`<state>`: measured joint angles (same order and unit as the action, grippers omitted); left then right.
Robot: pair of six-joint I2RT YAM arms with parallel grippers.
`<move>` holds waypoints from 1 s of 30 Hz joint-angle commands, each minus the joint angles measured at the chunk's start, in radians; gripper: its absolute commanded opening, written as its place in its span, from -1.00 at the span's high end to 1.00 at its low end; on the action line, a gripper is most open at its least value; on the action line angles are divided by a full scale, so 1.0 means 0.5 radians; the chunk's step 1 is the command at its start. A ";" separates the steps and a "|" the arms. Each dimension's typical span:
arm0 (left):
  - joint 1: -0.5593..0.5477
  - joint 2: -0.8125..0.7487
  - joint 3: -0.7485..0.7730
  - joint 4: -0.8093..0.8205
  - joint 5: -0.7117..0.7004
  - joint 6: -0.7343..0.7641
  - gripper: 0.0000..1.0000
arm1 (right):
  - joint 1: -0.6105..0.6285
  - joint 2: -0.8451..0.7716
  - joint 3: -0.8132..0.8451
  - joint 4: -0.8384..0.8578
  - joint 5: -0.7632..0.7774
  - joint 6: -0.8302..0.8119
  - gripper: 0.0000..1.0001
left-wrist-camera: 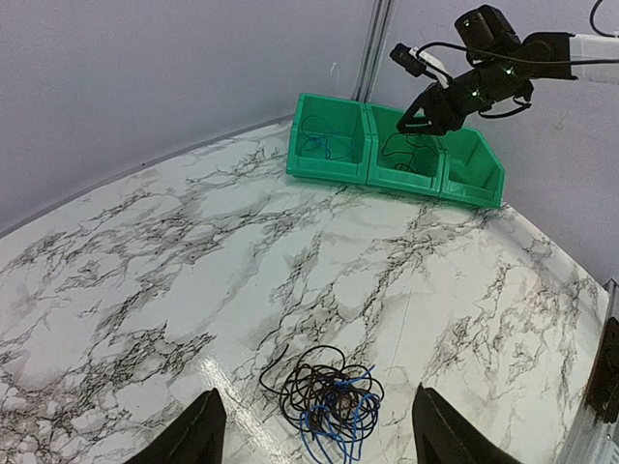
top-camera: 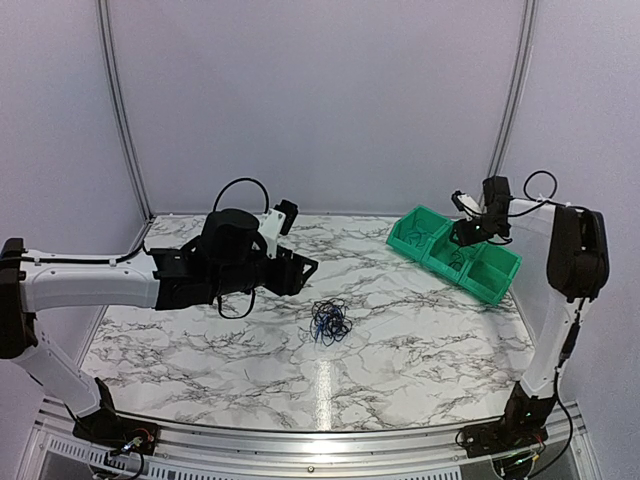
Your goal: Untangle the cables
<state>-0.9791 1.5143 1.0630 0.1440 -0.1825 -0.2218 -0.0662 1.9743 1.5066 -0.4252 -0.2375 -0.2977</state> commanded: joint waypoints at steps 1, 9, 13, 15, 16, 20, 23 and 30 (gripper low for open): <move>-0.002 0.027 0.055 -0.036 0.029 -0.008 -0.37 | -0.012 -0.279 -0.001 -0.017 0.009 -0.002 0.08; -0.002 0.043 0.058 -0.037 0.034 -0.012 -0.37 | -0.004 -0.517 -0.123 0.005 -0.086 0.006 0.04; -0.002 0.063 0.058 -0.039 0.039 -0.019 -0.37 | 0.054 -0.643 -0.215 0.001 -0.407 -0.048 0.13; -0.002 0.074 0.061 -0.042 0.056 -0.027 -0.37 | 0.152 -0.707 -0.260 -0.012 -0.487 -0.108 0.16; -0.002 0.081 0.061 -0.042 0.063 -0.033 -0.37 | 0.233 -0.735 -0.273 -0.031 -0.509 -0.152 0.17; -0.002 0.124 0.063 -0.043 0.058 -0.020 -0.37 | 0.461 -0.849 -0.370 -0.067 -0.741 -0.313 0.26; -0.002 0.171 0.077 -0.048 0.126 0.041 -0.36 | 0.580 -0.914 -0.527 -0.050 -1.118 -0.421 0.29; -0.002 0.445 0.123 -0.069 0.352 0.042 -0.14 | 0.837 -0.828 -0.790 0.119 -1.205 -0.423 0.42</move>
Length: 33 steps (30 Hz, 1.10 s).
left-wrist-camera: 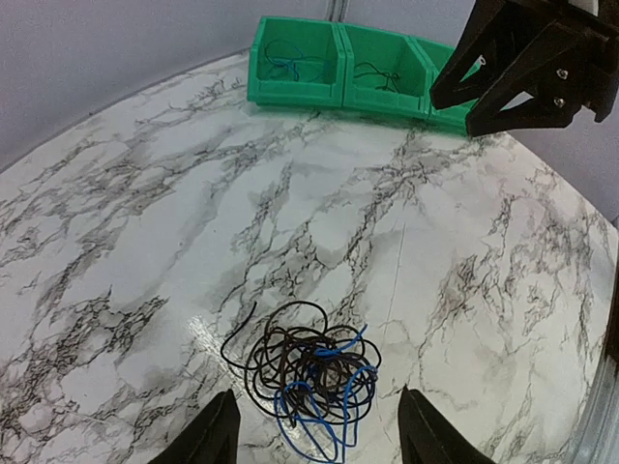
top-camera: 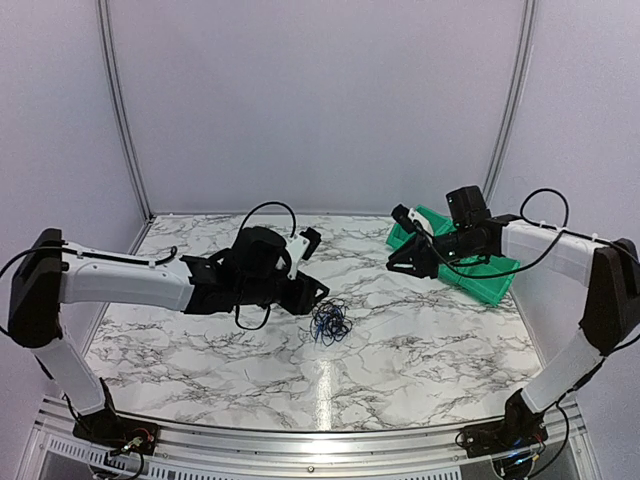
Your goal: Untangle the cables
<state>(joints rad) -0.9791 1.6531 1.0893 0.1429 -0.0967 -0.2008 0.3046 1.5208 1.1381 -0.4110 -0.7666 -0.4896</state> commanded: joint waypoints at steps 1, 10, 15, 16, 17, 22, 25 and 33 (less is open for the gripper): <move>-0.005 0.212 0.091 -0.077 0.267 -0.021 -0.08 | 0.111 0.097 -0.059 0.065 -0.153 -0.062 0.44; -0.005 0.364 0.000 0.034 0.270 -0.377 0.00 | 0.121 0.035 -0.253 0.192 -0.160 -0.098 0.45; -0.005 0.435 0.015 0.092 0.267 -0.379 0.11 | 0.146 0.130 -0.211 0.122 -0.089 -0.173 0.45; -0.005 0.450 0.029 0.092 0.264 -0.367 0.16 | 0.152 0.145 -0.206 0.108 -0.087 -0.185 0.45; -0.005 0.464 0.046 0.090 0.263 -0.346 0.26 | 0.160 0.159 -0.200 0.098 -0.084 -0.193 0.45; -0.005 0.456 0.107 0.043 0.230 -0.291 0.82 | 0.179 0.178 -0.178 0.090 -0.084 -0.158 0.46; -0.005 0.355 0.058 0.061 0.206 -0.271 0.98 | 0.181 0.157 -0.191 0.158 -0.119 -0.078 0.39; -0.006 0.190 -0.078 0.127 0.105 -0.334 1.00 | 0.424 0.255 -0.040 0.415 -0.018 0.143 -0.10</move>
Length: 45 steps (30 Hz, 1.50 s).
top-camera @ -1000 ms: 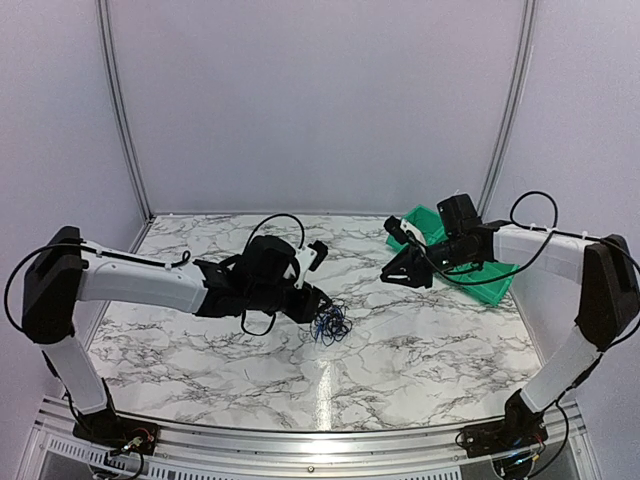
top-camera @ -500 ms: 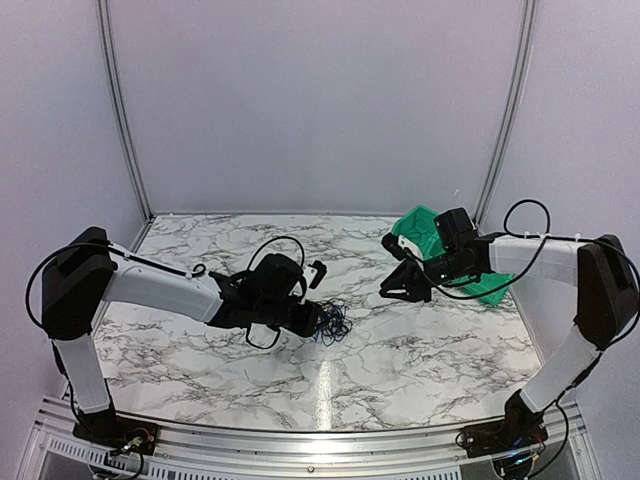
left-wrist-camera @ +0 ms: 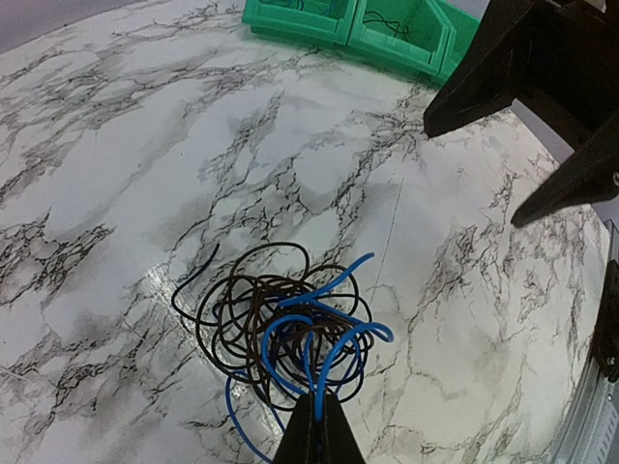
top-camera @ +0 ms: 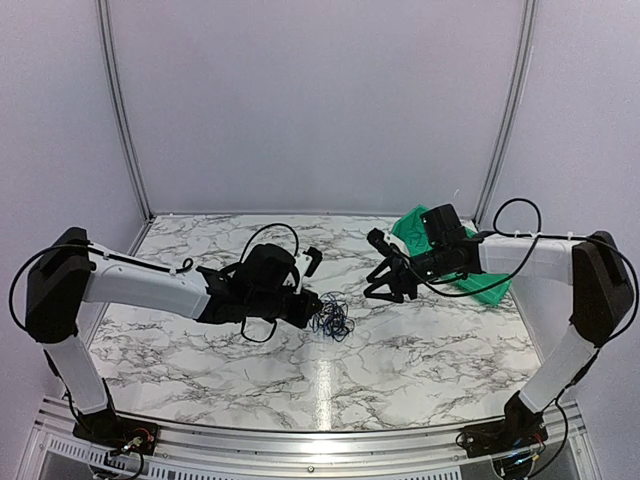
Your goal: Untangle the cables
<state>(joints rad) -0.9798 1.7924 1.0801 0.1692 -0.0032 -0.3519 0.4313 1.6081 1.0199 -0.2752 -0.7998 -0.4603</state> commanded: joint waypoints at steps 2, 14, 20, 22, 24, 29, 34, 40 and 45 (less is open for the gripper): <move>-0.004 -0.108 -0.100 0.138 -0.102 -0.109 1.00 | 0.248 0.204 0.293 0.176 0.123 0.129 -0.13; -0.004 -0.211 -0.402 0.425 -0.288 -0.419 1.00 | 0.403 0.728 0.486 0.278 0.200 0.325 0.02; -0.004 -0.295 -0.516 0.478 -0.369 -0.448 1.00 | 0.413 0.865 0.483 0.199 0.333 0.301 0.66; -0.004 -0.384 -0.558 0.478 -0.437 -0.420 1.00 | 0.411 0.900 0.472 0.179 0.374 0.292 0.74; -0.004 -0.522 -0.607 0.476 -0.508 -0.359 1.00 | 0.409 0.930 0.467 0.159 0.402 0.291 0.82; -0.004 -1.015 -0.691 0.417 -0.781 -0.097 1.00 | 0.406 0.999 0.494 0.108 0.450 0.301 0.89; -0.004 -1.450 -0.695 0.332 -1.022 0.110 1.00 | 0.397 1.050 0.545 0.061 0.486 0.307 0.90; -0.004 -1.505 -0.756 0.320 -0.999 0.102 1.00 | 0.367 1.001 0.616 -0.033 0.440 0.310 0.72; -0.004 -1.302 -0.777 0.327 -0.820 -0.026 1.00 | 0.349 0.664 0.650 -0.158 0.424 0.162 0.36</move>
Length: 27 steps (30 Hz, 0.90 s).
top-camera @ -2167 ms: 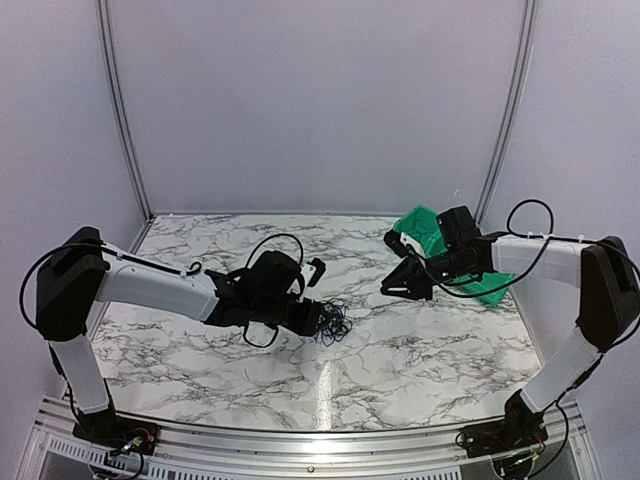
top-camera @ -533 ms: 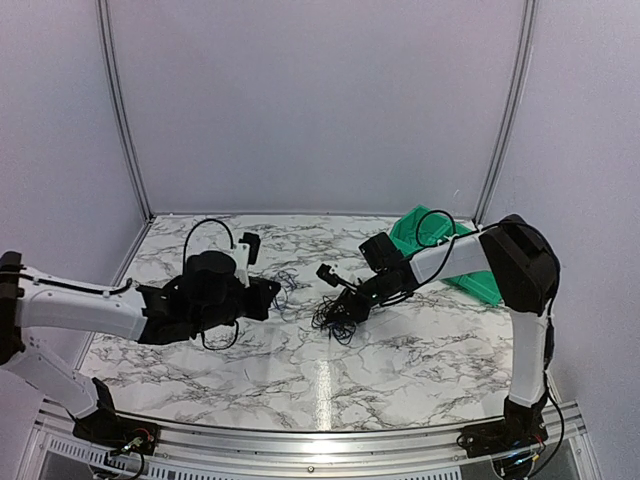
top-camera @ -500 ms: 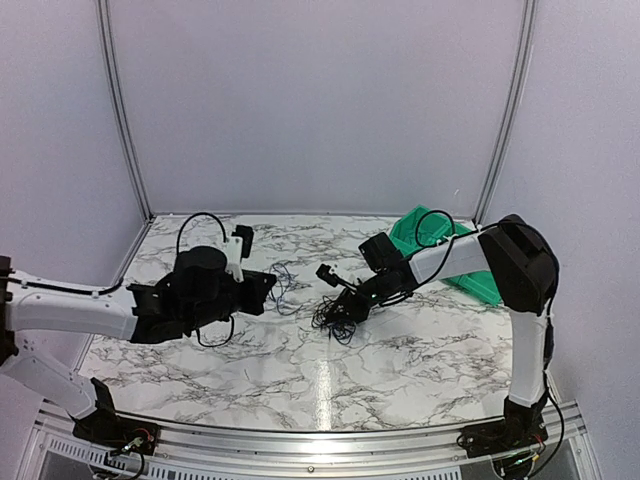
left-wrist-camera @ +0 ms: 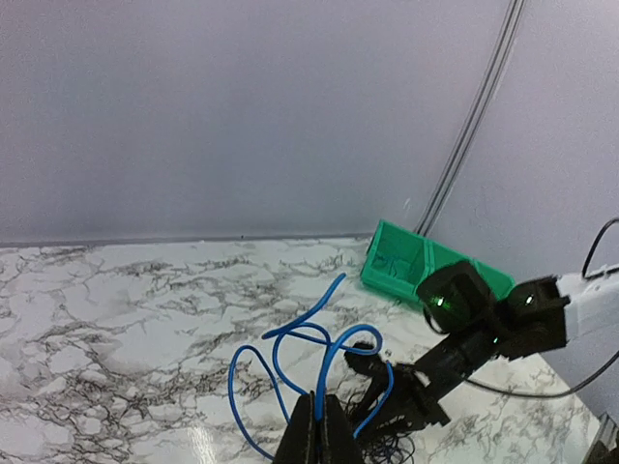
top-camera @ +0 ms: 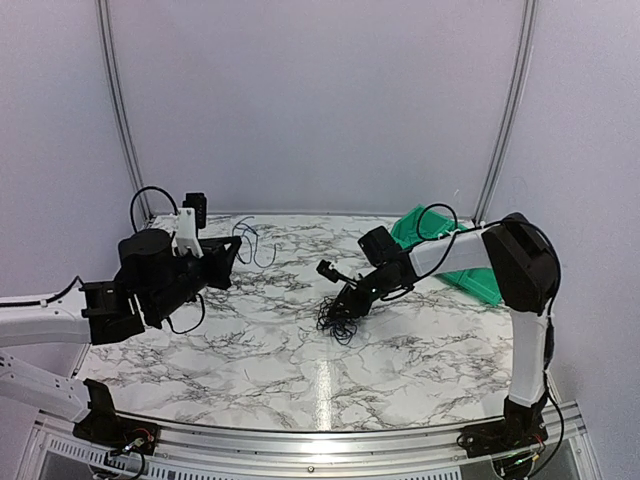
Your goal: Untangle the cables
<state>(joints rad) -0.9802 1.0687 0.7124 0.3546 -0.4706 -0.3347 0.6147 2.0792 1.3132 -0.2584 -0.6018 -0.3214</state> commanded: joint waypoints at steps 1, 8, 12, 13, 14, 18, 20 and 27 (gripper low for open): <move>-0.003 0.202 -0.031 -0.043 0.164 -0.064 1.00 | -0.022 -0.365 0.049 -0.203 0.028 -0.149 0.30; -0.003 0.571 0.105 -0.037 0.487 0.003 1.00 | -0.039 -0.873 -0.128 -0.170 -0.049 -0.258 0.04; -0.003 0.734 0.212 -0.031 0.681 0.060 1.00 | -0.039 -1.054 -0.296 -0.048 -0.188 -0.295 0.04; -0.003 0.769 0.232 -0.031 0.714 0.067 1.00 | -0.040 -1.079 -0.336 -0.011 -0.219 -0.300 0.04; -0.003 0.798 0.253 -0.028 0.739 0.072 1.00 | -0.039 -1.089 -0.362 0.012 -0.262 -0.309 0.04; -0.003 0.890 0.314 -0.020 0.854 0.076 1.00 | -0.027 -1.051 -0.348 -0.031 -0.389 -0.335 0.04; -0.004 0.921 0.336 -0.011 0.907 0.072 1.00 | -0.006 -1.043 -0.341 -0.033 -0.413 -0.343 0.04; -0.003 0.993 0.391 0.030 1.012 0.036 1.00 | 0.040 -0.985 -0.334 -0.042 -0.511 -0.336 0.10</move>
<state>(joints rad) -0.9802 1.5463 0.8696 0.3397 -0.0158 -0.3138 0.6197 1.5650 1.1286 -0.2794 -0.7982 -0.4801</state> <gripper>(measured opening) 0.015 0.460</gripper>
